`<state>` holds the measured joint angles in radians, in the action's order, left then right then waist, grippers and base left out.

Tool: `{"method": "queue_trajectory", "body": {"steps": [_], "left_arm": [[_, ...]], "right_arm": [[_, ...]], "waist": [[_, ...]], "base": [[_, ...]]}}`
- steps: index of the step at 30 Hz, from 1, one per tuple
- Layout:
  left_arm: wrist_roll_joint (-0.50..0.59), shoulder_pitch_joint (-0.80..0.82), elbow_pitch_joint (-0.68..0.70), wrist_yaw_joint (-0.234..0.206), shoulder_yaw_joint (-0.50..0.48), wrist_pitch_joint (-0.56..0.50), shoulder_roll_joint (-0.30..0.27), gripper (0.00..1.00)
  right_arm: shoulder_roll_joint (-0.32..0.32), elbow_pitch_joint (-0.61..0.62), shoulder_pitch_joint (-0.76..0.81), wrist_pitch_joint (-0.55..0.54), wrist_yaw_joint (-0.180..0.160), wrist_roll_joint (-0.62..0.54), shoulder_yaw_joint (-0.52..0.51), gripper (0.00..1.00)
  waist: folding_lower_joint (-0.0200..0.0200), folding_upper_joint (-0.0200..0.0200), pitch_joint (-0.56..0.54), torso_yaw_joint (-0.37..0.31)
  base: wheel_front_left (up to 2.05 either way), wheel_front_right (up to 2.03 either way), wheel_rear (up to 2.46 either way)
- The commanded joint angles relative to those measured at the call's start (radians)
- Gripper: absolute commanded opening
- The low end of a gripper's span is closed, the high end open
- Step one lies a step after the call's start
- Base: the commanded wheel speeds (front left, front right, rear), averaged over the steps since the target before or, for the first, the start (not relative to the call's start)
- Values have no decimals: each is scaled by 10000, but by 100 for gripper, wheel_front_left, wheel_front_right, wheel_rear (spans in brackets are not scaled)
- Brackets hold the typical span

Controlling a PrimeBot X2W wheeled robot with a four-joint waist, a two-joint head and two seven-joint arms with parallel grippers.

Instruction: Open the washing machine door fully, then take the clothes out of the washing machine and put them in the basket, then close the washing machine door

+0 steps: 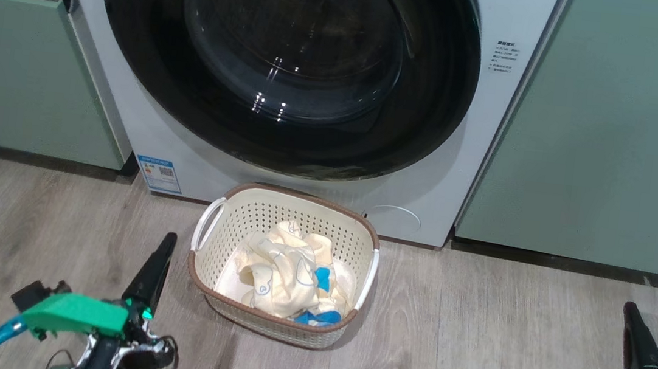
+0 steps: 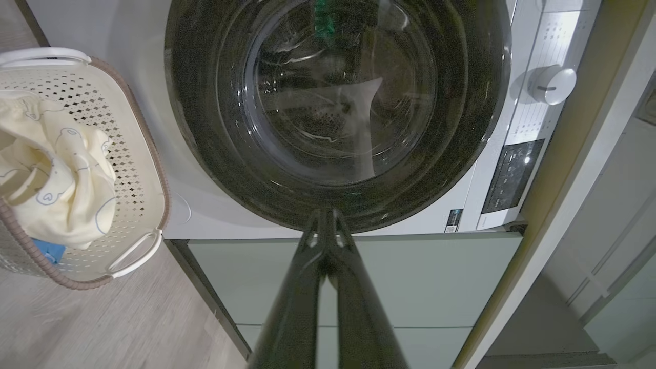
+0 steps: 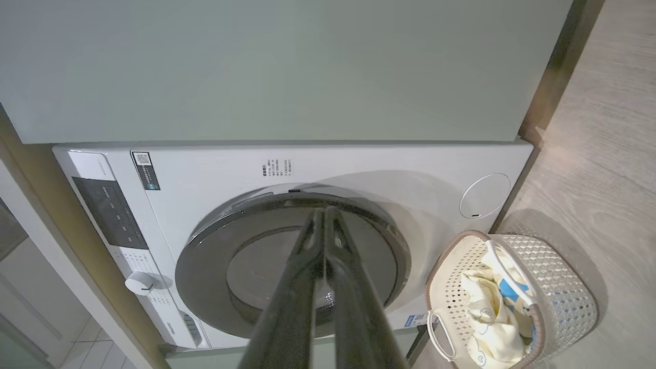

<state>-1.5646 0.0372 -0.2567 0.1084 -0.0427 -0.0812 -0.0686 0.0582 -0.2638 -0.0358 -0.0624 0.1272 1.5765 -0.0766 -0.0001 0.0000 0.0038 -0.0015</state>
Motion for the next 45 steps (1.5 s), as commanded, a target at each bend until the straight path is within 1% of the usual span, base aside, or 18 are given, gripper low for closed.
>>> {"method": "queue_trajectory", "body": {"steps": [1, 5, 45], "left_arm": [[-288, 632, 209, 134, -455, -120, -6, 0], [-590, 693, 120, 222, -530, -175, 50, 0], [-523, 700, 118, 222, -611, -240, 106, 0]], "right_arm": [[214, 261, -622, -103, 34, 324, 80, 0], [209, 214, -686, -187, 35, 655, 28, 0], [97, 203, -699, -313, 35, 523, -129, 0]], "waist": [[1, 0, -2, 5], [1, 0, -6, 15], [1, 0, -7, 15]], "base": [[0, 0, 0], [0, 0, 0], [0, 0, 0]]}}
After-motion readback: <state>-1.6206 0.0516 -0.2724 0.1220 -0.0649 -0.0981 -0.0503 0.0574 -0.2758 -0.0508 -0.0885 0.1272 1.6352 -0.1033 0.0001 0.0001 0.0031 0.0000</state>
